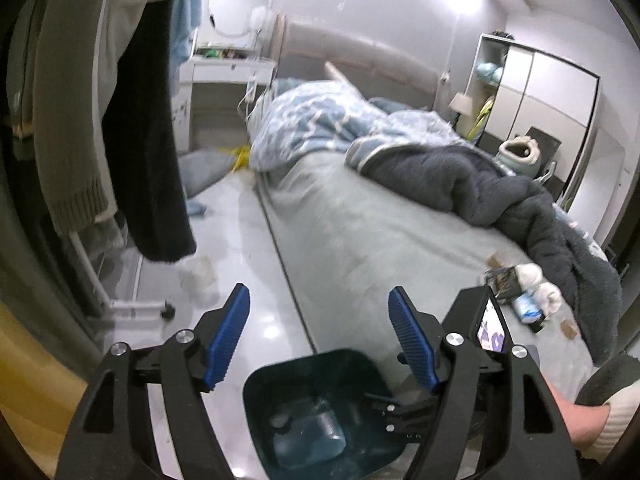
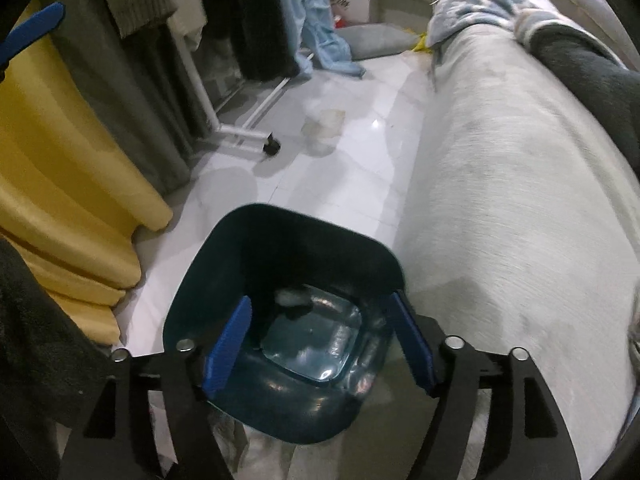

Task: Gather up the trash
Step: 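Move the right tool to the tape roll while the left tool approaches the black tissue pack, then grasp the brown tape roll with the right tool while the left tool grasps the black 'Face' pack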

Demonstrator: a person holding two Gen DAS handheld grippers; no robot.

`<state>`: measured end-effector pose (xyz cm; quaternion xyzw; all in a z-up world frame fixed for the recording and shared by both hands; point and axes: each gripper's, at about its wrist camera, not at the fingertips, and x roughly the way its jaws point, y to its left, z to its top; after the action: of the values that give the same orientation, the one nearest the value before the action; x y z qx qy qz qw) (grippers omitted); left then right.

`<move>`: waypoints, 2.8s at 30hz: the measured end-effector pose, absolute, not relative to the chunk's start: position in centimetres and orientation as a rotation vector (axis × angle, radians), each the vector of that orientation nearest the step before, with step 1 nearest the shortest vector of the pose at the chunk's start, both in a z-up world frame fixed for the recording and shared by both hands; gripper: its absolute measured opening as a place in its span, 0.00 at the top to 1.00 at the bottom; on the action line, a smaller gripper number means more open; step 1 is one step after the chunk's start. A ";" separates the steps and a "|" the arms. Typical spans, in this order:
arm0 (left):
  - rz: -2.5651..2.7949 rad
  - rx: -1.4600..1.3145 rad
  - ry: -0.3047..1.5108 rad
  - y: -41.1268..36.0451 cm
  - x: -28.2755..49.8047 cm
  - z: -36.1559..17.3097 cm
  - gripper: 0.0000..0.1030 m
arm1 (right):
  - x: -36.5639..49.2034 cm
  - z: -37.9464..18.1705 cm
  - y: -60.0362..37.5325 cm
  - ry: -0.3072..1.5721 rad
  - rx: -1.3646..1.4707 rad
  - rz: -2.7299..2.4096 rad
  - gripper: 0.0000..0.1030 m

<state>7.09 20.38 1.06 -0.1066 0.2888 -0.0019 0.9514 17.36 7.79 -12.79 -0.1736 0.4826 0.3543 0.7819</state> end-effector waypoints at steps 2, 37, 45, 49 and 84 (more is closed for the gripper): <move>-0.015 -0.204 0.556 19.7 7.0 2.0 0.25 | 17.2 -11.8 6.7 1.017 -0.349 0.753 0.25; -0.256 -0.291 0.571 4.9 14.1 2.7 0.06 | 16.5 -4.0 -15.1 0.688 -0.252 0.543 0.08; -0.289 -0.290 0.611 2.3 16.1 0.9 0.06 | 17.0 -4.9 -20.2 0.714 -0.211 0.477 0.08; -0.303 -0.283 0.663 0.7 17.6 -1.0 0.06 | 17.5 -5.2 -22.5 0.733 -0.189 0.455 0.08; -0.358 -0.271 0.835 -6.4 24.2 -8.0 0.10 | 17.7 -9.8 -31.5 0.955 -0.134 0.452 0.40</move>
<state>24.21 -6.39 -8.05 -0.1303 0.4019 -0.1722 0.8899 17.72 -31.51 -9.77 -0.0640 0.4551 0.2153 0.8617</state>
